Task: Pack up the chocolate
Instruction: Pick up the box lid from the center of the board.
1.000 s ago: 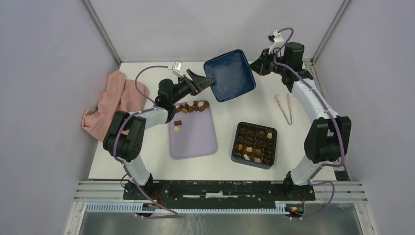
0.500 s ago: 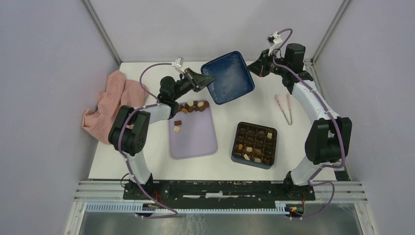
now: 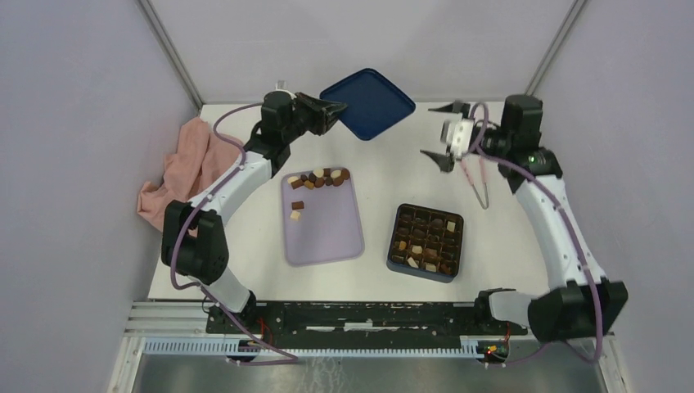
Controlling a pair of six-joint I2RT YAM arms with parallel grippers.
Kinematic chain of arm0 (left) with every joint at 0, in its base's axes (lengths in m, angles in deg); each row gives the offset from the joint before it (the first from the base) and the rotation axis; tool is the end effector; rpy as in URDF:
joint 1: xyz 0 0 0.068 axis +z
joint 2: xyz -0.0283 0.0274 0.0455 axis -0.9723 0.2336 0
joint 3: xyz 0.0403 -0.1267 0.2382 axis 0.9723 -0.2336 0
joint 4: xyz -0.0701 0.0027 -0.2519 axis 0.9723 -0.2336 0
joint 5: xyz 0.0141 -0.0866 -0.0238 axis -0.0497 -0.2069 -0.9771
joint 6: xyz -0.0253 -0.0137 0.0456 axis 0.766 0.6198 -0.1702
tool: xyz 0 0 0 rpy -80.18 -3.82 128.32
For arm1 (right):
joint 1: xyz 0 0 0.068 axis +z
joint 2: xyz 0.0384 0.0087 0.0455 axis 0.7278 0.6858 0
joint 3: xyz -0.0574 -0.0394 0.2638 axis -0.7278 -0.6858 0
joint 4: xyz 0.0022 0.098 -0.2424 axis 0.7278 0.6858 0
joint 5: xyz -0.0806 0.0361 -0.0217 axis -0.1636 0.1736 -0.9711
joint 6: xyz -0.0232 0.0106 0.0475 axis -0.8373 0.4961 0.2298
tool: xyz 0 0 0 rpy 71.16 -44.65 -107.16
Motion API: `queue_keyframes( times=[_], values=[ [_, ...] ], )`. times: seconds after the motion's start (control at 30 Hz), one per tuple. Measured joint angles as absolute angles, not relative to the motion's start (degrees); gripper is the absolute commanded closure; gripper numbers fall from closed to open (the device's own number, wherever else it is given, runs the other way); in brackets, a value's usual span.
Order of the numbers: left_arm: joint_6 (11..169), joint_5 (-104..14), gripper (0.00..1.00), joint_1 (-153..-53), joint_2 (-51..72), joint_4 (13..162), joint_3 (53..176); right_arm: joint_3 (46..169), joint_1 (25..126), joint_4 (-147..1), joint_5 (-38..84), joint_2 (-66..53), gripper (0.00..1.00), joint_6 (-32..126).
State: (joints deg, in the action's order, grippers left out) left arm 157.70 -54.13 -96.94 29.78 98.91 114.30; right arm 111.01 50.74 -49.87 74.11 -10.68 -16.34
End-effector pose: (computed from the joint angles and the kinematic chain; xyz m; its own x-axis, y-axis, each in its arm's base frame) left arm 0.3671 -0.1482 0.3224 -0.6246 -0.7677 -0.1434 -0.0258 0.2037 -0.9787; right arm 0.2865 0.0507 0.4036 0.4765 -0.4023 -0.7817 -0.7710 0.2360 -0.5914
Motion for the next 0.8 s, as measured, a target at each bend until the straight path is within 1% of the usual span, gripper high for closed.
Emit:
queue_keyframes(
  times=[0.07,0.17,0.23,0.33,0.43,0.57,0.8],
  values=[
    [160.9,-52.9,0.98,-96.9,28.8,91.9,118.3,102.0,53.4,-52.5,74.5,-18.6,0.02,-24.0],
    [165.5,-53.1,0.98,-97.0,28.1,85.7,120.3,90.9,60.7,-60.8,70.8,-26.3,0.02,-30.2],
    [167.5,-53.5,0.98,-97.4,28.1,81.9,120.7,87.8,64.5,-65.2,67.9,-27.3,0.03,-32.0],
    [168.5,-53.6,0.98,-98.5,28.2,76.4,120.7,87.5,66.8,-70.7,62.7,-25.3,0.06,-32.6],
    [168.7,-53.9,0.98,-99.2,28.2,73.8,120.7,87.2,68.8,-74.3,58.0,-23.8,0.14,-33.9],
    [168.7,-54.6,0.98,-99.8,28.2,72.6,120.7,85.2,71.9,-77.6,53.2,-22.0,0.32,-35.6],
    [169.2,-55.0,0.98,-100.3,26.9,72.3,119.4,82.0,75.7,-83.0,44.2,-17.8,0.54,-34.9]
  ],
)
